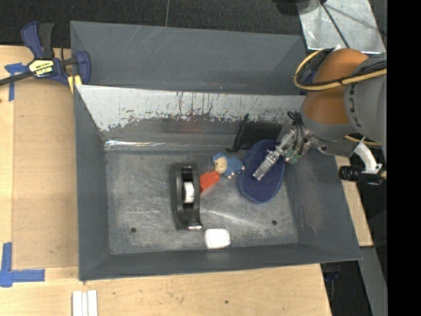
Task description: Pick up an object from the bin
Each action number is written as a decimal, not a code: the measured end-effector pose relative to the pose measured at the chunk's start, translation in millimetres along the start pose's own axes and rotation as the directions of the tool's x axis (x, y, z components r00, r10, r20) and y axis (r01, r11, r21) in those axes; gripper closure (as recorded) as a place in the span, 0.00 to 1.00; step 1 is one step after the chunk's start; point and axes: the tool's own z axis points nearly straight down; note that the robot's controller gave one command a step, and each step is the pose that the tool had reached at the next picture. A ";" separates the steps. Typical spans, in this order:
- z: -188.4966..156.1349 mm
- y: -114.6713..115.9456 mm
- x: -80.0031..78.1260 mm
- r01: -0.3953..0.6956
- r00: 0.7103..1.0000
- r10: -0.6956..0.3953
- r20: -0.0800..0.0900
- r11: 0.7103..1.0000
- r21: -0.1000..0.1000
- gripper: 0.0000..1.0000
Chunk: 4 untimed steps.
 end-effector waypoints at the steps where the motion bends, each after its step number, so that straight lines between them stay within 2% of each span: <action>1: 20.0 -5.1 -15.6 0.163 0.987 -0.163 -0.002 0.987 -0.015 0.00; 2: 19.2 0.3 -11.4 -0.138 0.990 0.138 -0.009 0.990 -0.022 0.00; 3: 18.0 -0.1 -12.5 -0.139 0.990 0.139 -0.007 0.990 -0.022 1.00; 4: -85.4 0.7 -13.9 -0.136 0.991 0.136 0.015 0.991 -0.013 1.00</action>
Offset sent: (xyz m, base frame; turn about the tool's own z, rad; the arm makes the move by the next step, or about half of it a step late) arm 0.0022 -0.0198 -0.0304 -0.1632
